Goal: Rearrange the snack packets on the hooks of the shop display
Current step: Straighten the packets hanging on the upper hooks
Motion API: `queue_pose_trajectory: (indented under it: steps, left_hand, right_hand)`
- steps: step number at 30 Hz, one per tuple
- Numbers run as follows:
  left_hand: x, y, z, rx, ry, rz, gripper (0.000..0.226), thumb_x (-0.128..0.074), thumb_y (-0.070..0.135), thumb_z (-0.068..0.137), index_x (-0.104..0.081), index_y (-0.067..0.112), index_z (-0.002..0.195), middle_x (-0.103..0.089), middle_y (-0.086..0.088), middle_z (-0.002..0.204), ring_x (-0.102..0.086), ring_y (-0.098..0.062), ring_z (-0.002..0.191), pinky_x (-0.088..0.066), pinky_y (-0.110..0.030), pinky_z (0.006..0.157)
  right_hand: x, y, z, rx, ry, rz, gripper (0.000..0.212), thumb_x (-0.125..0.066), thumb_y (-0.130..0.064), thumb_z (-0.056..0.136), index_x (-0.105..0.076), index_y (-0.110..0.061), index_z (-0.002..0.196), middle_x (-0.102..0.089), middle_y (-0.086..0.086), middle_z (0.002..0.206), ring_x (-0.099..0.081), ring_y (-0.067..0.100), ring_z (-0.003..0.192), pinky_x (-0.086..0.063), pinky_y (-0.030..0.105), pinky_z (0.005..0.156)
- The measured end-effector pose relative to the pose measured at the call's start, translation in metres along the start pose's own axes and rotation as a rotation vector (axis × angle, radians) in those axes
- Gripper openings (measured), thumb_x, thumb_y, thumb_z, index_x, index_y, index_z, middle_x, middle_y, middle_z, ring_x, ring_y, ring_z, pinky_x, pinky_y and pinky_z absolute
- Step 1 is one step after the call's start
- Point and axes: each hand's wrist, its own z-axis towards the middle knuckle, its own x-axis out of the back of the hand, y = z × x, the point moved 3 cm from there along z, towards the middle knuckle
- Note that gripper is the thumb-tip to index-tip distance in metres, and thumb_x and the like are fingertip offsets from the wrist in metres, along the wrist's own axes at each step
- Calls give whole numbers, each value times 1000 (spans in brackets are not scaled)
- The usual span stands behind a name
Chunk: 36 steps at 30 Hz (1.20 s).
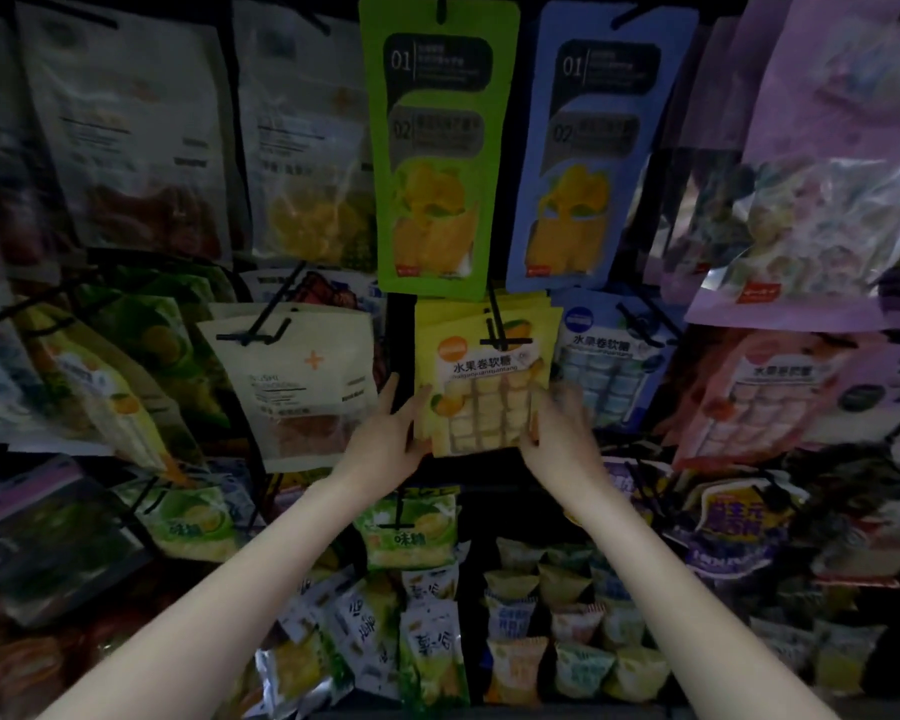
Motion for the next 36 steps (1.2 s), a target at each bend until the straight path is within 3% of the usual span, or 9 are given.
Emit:
queue_pose_trajectory:
  steps: [3, 7, 11, 13, 15, 19, 23, 28, 36]
  left_hand:
    - [-3, -33, -21, -5, 85, -98, 68, -48, 6, 92, -16, 28, 148, 0, -5, 157, -37, -28, 133, -44, -26, 82]
    - [2, -64, -46, 1, 202, -123, 62, -50, 4, 91, -26, 23, 146, -22, -2, 153, -40, -25, 129, -38, -20, 85]
    - [-8, -89, -63, 77, 144, -118, 59, -47, 7, 94, -25, 25, 145, -26, -4, 151, -53, -31, 112, -50, -34, 81]
    - [-19, -96, -69, 112, 88, -95, 60, -45, 8, 94, -23, 24, 147, -23, -4, 152, -48, -30, 120, -50, -25, 78]
    - [-30, -101, -73, 150, 32, -80, 59, -45, 10, 96, -20, 24, 148, -20, -3, 153, -50, -34, 116, -44, -9, 61]
    - [-43, -117, -80, 202, -16, -116, 60, -44, 10, 96, -19, 24, 148, -22, -3, 152, -53, -35, 108, -40, -8, 52]
    - [-52, -130, -89, 227, -25, -140, 61, -47, 10, 94, -21, 23, 148, -25, -3, 151, -58, -17, 82, -38, -9, 53]
    - [-53, -138, -101, 276, -31, -124, 57, -46, 11, 95, -24, 18, 147, -23, -4, 152, -48, -23, 120, -43, -28, 90]
    - [-51, -136, -101, 256, -44, -135, 58, -46, 8, 94, -24, 17, 147, -25, -7, 151, -45, -27, 123, -44, -32, 90]
  right_hand:
    - [-25, -10, -23, 88, -164, 122, 54, -47, -20, 96, -25, -18, 146, -14, 3, 148, -23, 25, 137, -31, 32, 107]
    - [-57, -24, -28, 177, -291, 184, 55, -48, -21, 97, -24, -23, 147, -17, 1, 152, -18, 22, 141, -28, 35, 112]
    - [-107, -26, -18, 178, -509, 109, 58, -51, -18, 95, -24, -24, 147, -24, 0, 150, -22, 25, 137, -28, 36, 111]
    - [-132, -19, -13, 134, -610, 78, 61, -52, -15, 95, -22, -22, 147, -22, 1, 152, -19, 28, 139, -26, 39, 112]
    - [-153, -10, -9, 89, -661, 44, 64, -52, -13, 95, -19, -22, 149, -15, 0, 155, -13, 29, 142, -22, 42, 114]
    - [-182, 1, 3, 70, -605, -88, 66, -52, -9, 94, -17, -22, 149, -11, -1, 156, -11, 33, 141, -23, 43, 113]
    - [-199, 1, 9, 90, -446, -221, 49, -55, -10, 92, -39, -19, 138, -31, 8, 139, -28, 32, 127, -36, 42, 101]
    - [-213, -3, 1, 89, -278, -169, 29, -55, -8, 90, -57, -11, 118, -37, 8, 120, -40, 27, 110, -41, 36, 89]
    - [-210, 4, -3, 65, -317, -33, 21, -56, -11, 92, -67, -5, 109, -41, 10, 125, -34, 28, 119, -31, 33, 97]
